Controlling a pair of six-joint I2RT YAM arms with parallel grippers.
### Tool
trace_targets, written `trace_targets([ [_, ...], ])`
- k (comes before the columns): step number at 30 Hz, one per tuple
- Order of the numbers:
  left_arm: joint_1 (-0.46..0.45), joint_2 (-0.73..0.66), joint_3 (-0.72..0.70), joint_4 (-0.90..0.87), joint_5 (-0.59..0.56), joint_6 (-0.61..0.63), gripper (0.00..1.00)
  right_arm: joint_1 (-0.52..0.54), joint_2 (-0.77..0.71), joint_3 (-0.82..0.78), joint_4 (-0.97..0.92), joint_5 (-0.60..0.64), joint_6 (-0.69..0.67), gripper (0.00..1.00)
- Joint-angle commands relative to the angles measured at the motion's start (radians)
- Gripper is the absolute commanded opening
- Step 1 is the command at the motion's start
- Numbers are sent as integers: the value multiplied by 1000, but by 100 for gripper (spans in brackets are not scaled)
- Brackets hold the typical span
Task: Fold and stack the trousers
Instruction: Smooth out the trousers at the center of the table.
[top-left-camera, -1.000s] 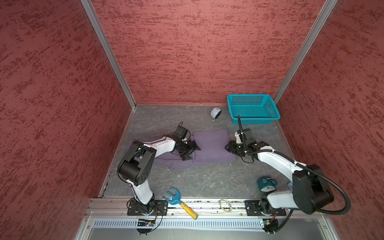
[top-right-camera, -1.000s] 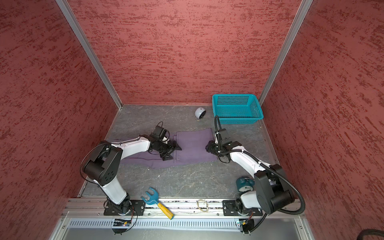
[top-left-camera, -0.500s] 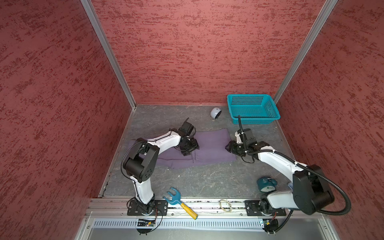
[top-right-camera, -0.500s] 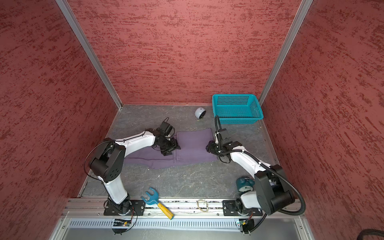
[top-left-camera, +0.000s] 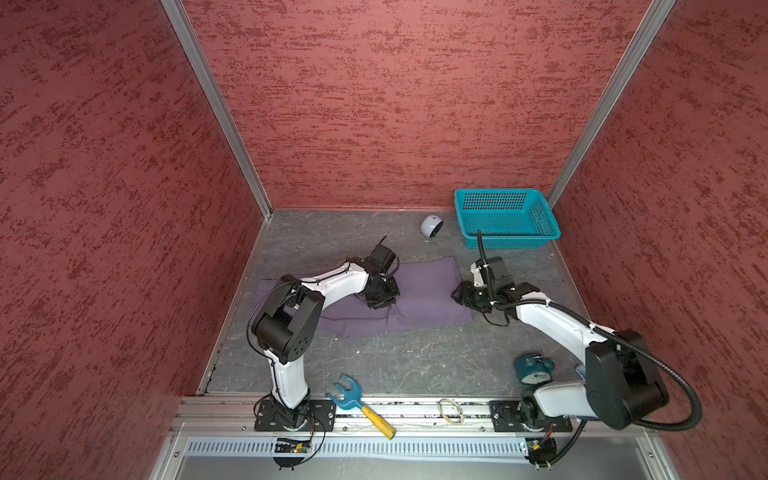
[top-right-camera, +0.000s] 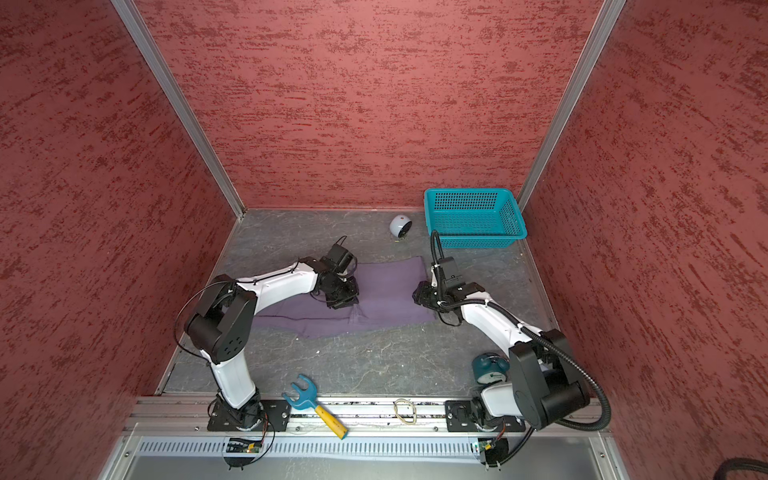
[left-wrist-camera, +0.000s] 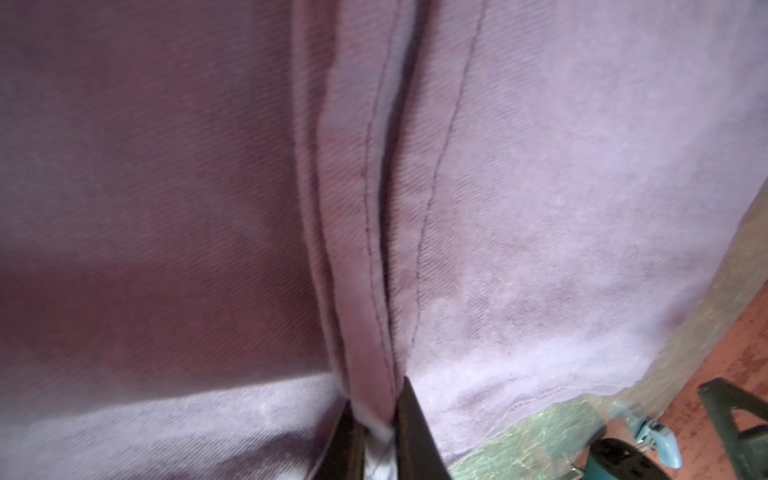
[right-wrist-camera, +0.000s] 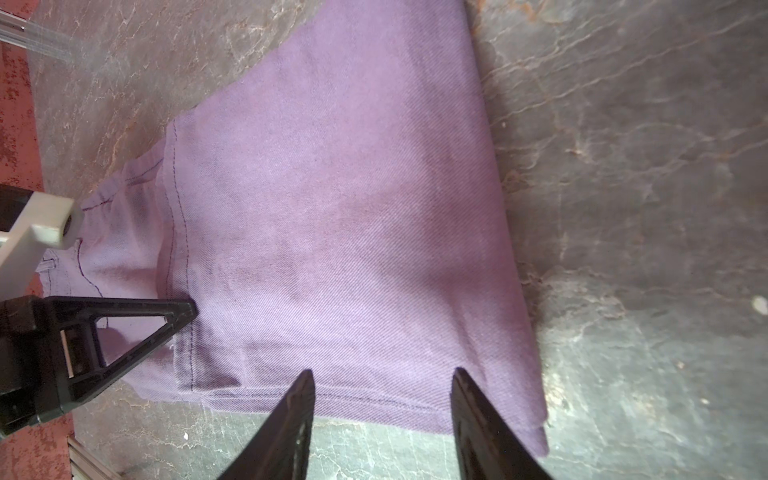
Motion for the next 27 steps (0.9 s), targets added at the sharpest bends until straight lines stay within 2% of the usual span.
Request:
trace_targets([
  [1,8,12,45,-10,14,19,0,-9,-14,15,-6,16,7,53],
  [11,84,-148,256,-297,26,128,0,-10,-21,3,-6,35,14,54],
  [15,132,-242,207,-339,19,134,0,-11,-16,23,-12,44,5,62],
  [18,199,-269,98,-298,27,130,0,-11,5,48,-16,40,0,66],
  [19,225,-268,52,-265,45,124,6,-11,12,56,-16,37,-1,67],
  [20,249,-263,18,-243,53,115,19,-11,19,62,-13,34,-2,68],
  [21,276,-254,-20,-212,72,111,40,-11,28,72,-13,30,-5,70],
  [22,301,-241,-48,-203,75,100,51,-11,39,80,-18,29,-8,71],
  [25,379,-240,-94,-197,57,95,65,-10,66,105,-33,37,-20,76],
  [27,423,-261,-95,-198,52,109,69,-10,115,116,-28,40,-35,78],
])
